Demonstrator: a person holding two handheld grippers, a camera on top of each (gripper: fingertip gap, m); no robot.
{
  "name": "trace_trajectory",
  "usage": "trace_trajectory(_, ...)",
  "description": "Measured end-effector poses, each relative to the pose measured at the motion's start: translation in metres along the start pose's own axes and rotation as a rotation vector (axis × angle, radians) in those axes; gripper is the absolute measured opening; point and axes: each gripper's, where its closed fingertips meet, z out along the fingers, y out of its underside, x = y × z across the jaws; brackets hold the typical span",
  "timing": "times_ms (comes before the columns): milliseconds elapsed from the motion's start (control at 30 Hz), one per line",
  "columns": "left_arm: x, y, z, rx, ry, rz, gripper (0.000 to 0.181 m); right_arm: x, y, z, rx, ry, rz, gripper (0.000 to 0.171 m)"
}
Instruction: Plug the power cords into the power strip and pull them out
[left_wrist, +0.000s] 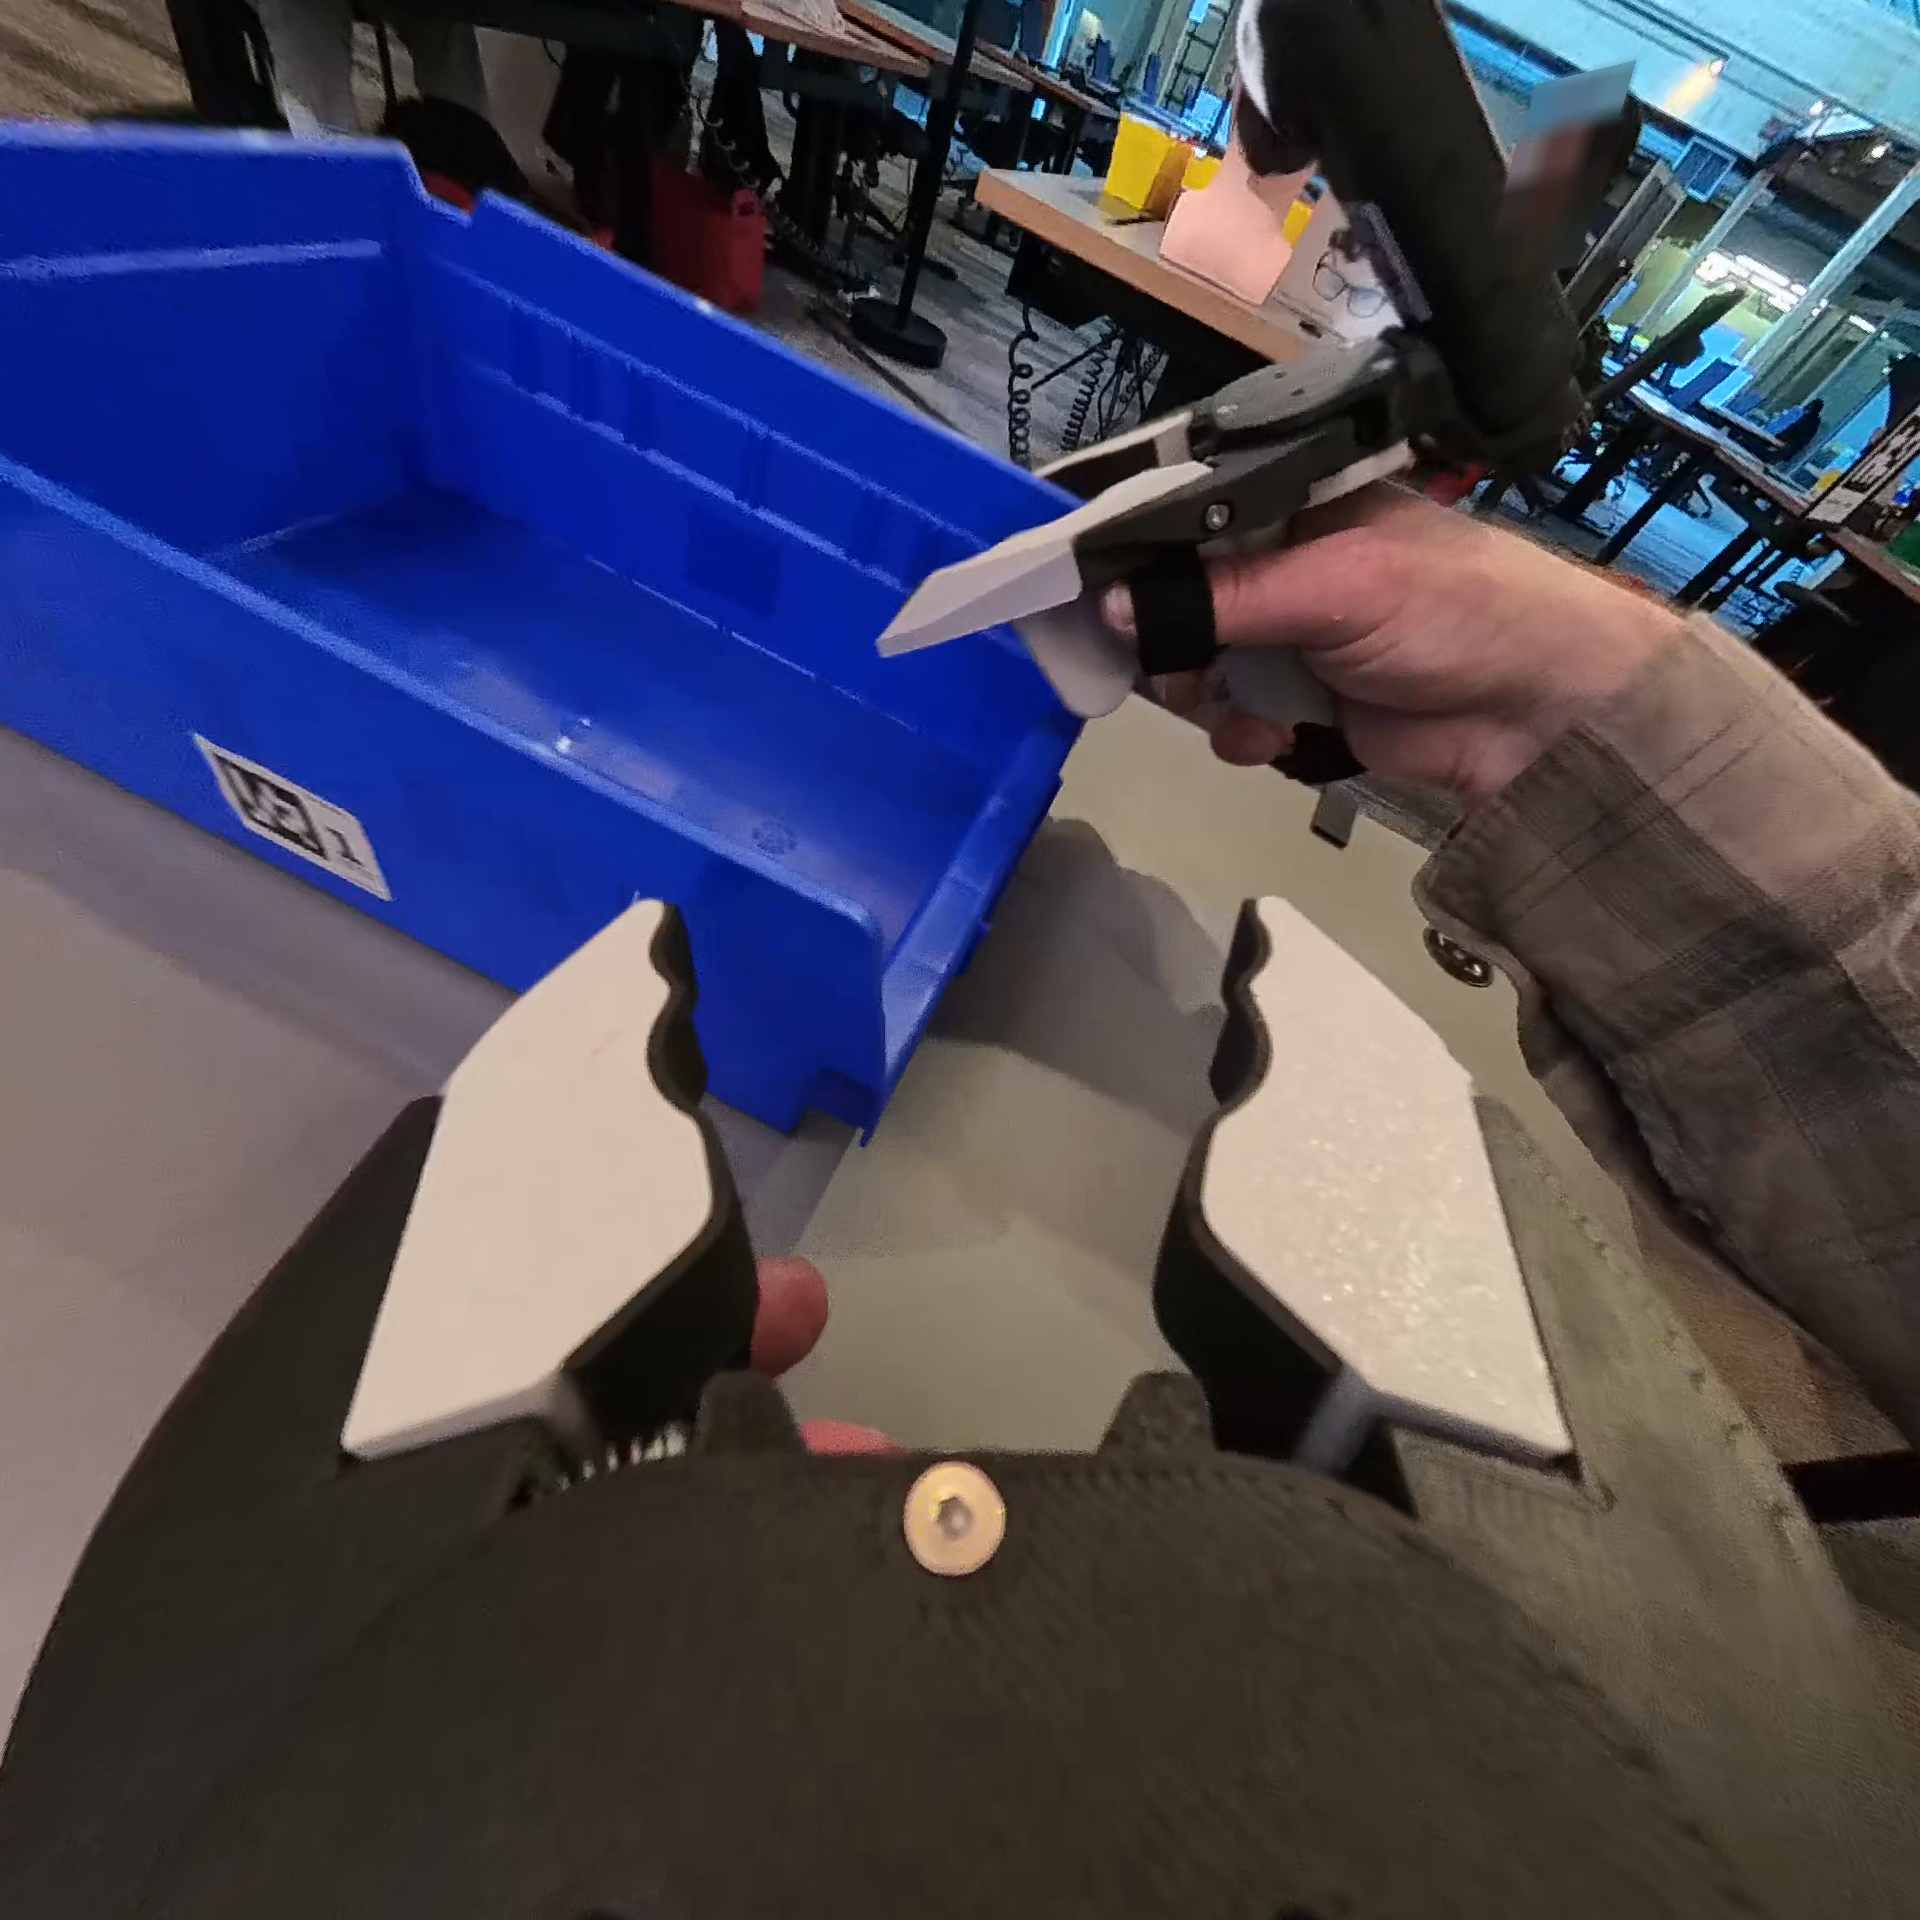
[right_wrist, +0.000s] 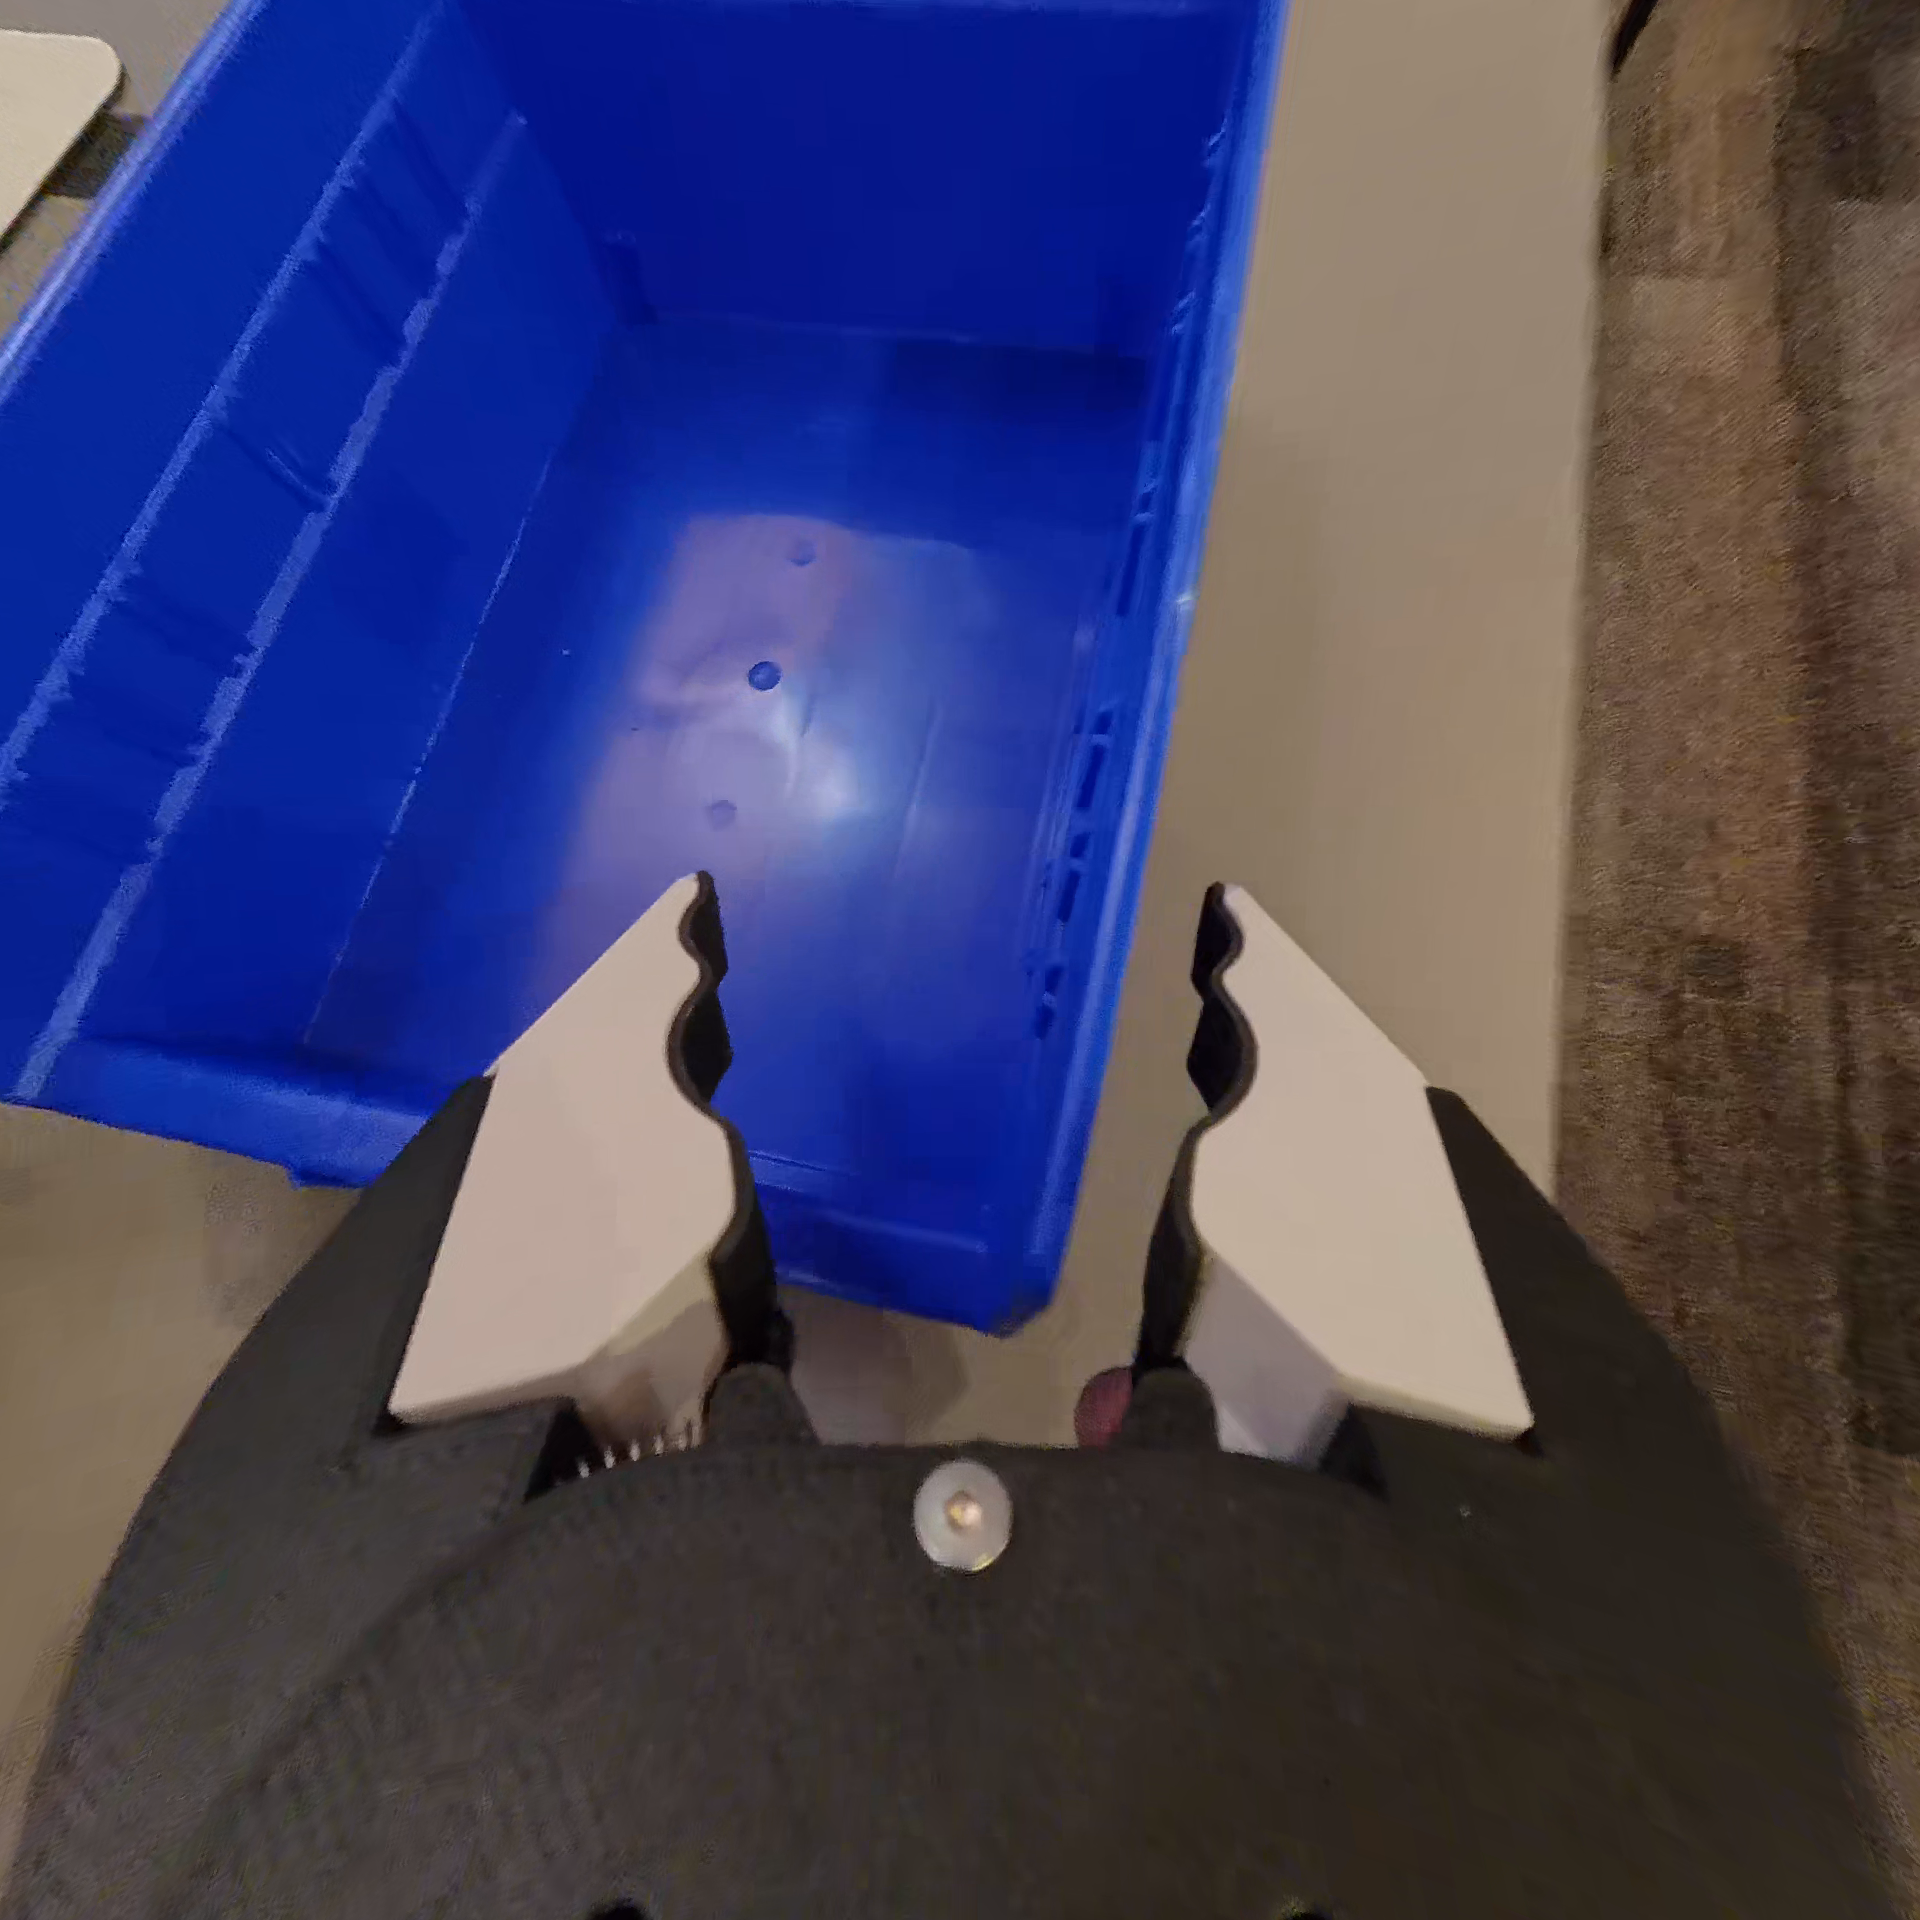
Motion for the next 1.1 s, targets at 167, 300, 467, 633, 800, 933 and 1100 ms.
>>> trace_trajectory(167,-0.006,-0.022,-0.032,0.041,-0.008,0.069,0.099,0.009,-0.016,-0.045,0.082,0.154,-0.103,0.091)
trace_trajectory(300,-0.024,-0.026,-0.066,0.002,-0.054,0.119,0.096,-0.049,-0.037,-0.074,0.147,0.083,-0.212,0.085)
trace_trajectory(467,-0.051,-0.013,-0.122,-0.098,-0.091,0.206,0.095,-0.187,-0.052,-0.074,0.164,-0.134,-0.454,0.084)
trace_trajectory(633,-0.091,0.011,-0.182,-0.187,-0.212,0.242,0.089,-0.299,-0.029,-0.026,0.072,-0.355,-0.590,0.095)
trace_trajectory(800,-0.136,0.046,-0.224,-0.279,-0.311,0.182,0.111,-0.361,-0.011,0.034,-0.007,-0.455,-0.625,0.095)
trace_trajectory(933,-0.177,0.078,-0.245,-0.339,-0.389,0.123,0.126,-0.391,0.006,0.080,-0.092,-0.462,-0.664,0.108)
trace_trajectory(1100,-0.193,0.106,-0.256,-0.414,-0.381,0.112,0.127,-0.418,0.020,0.113,-0.161,-0.495,-0.682,0.104)
